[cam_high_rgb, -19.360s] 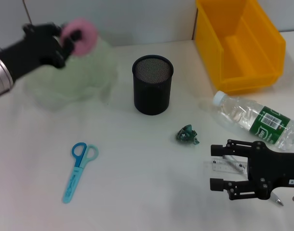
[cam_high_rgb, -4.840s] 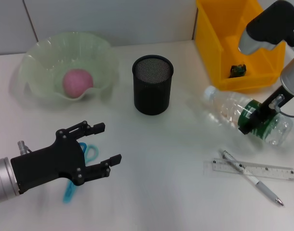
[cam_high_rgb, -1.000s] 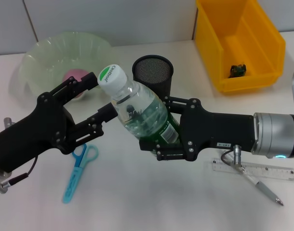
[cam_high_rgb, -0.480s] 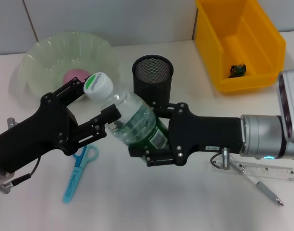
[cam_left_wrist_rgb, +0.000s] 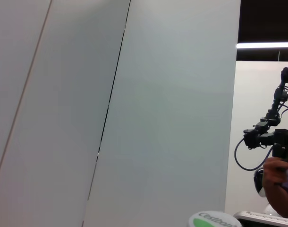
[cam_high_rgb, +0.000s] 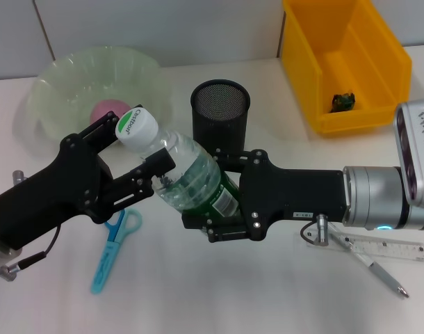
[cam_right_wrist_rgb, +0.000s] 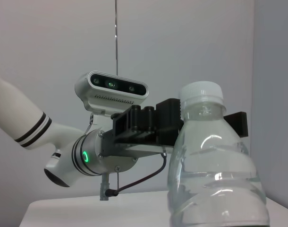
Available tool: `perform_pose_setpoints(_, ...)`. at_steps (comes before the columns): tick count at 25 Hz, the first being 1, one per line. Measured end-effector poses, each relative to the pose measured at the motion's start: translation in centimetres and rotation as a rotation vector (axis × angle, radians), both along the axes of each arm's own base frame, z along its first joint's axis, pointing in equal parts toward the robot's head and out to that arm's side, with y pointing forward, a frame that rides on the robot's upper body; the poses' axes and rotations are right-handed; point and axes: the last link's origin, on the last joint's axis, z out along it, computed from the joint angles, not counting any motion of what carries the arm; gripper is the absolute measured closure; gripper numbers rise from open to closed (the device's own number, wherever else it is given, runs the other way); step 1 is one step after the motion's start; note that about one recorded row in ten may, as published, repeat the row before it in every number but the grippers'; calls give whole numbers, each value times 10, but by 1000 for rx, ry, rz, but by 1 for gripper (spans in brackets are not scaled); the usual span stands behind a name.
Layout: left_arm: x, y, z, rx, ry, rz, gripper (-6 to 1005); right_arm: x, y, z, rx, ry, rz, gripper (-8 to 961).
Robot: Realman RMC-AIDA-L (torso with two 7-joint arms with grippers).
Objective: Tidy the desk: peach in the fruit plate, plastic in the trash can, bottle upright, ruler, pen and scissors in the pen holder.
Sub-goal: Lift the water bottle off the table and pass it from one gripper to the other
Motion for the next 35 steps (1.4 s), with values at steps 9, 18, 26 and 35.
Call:
perform_pose_setpoints(9, 0, 0, 1, -9, -5, 0, 327, 0, 1, 0, -1, 0, -3, 163)
perform_pose_setpoints(18, 0, 1, 2, -23, -19, 23, 386, -1, 1, 0, -4, 2, 0, 158)
perform_pose_setpoints(26, 0, 3, 1, -30, -23, 31, 460, -1, 0, 0, -8, 2, 0, 154)
perform_pose_setpoints(35, 0, 4, 3, -25, -27, 34, 556, -2, 0, 0, -9, 3, 6, 149)
